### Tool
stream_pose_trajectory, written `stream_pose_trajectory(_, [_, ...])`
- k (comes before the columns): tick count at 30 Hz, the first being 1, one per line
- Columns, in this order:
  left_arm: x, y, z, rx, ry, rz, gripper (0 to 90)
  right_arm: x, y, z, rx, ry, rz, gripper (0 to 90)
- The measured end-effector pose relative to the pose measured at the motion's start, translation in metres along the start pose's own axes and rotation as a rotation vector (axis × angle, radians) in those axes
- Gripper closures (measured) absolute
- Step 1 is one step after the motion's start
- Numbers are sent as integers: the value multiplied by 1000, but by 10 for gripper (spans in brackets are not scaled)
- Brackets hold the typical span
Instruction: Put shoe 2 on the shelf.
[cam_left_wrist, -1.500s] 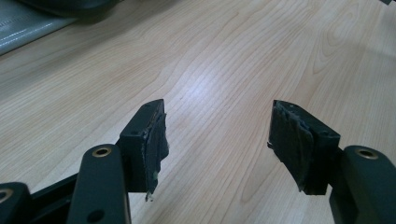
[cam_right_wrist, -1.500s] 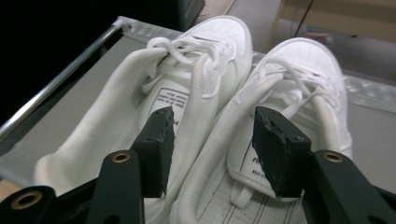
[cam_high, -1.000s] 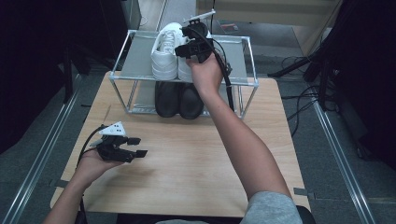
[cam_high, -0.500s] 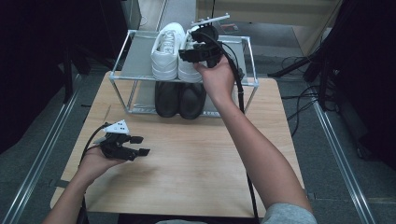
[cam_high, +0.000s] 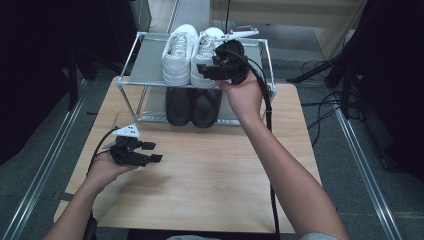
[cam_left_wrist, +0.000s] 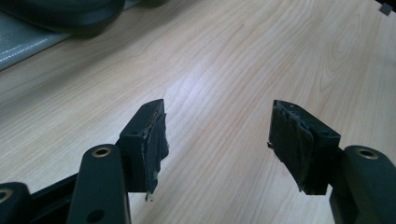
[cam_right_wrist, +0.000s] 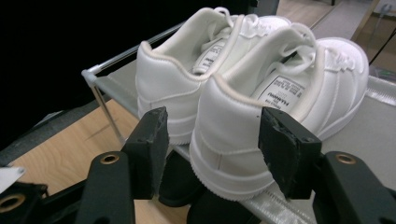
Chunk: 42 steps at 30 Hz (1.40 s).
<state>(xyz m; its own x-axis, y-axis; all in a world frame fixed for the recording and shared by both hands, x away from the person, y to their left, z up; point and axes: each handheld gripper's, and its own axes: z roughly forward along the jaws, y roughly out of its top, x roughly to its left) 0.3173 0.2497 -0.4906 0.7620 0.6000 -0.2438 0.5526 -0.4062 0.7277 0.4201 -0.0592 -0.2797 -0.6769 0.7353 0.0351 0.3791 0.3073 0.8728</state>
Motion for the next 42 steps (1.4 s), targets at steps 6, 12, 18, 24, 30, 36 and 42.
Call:
stream_pose_trajectory(6, [3, 4, 5, -2, -4, -1, 369, 6, -16, -9, 11, 9, -17, 432])
stream_pose_trajectory(12, [4, 12, 12, 5, -6, 14, 369, 6, -37, -14, -1, 39, -4, 420])
stream_pose_trajectory(18, [6, 15, 17, -6, -12, 24, 370, 0, -62, -13, 11, 71, 10, 416])
stream_pose_trajectory(24, [10, 18, 18, 11, -3, 17, 370, -3, -87, -10, 16, 98, -21, 404])
stream_pose_trajectory(30, [12, 18, 18, 10, -3, 16, 369, -5, -109, -8, 17, 115, -15, 338])
stream_pose_trajectory(36, [14, 17, 16, 7, 11, 10, 368, -9, -129, -7, 21, 109, 4, 300])
stream_pose_trajectory(42, [15, 16, 15, 6, 20, 1, 366, -14, -149, -10, 46, 133, 16, 245])
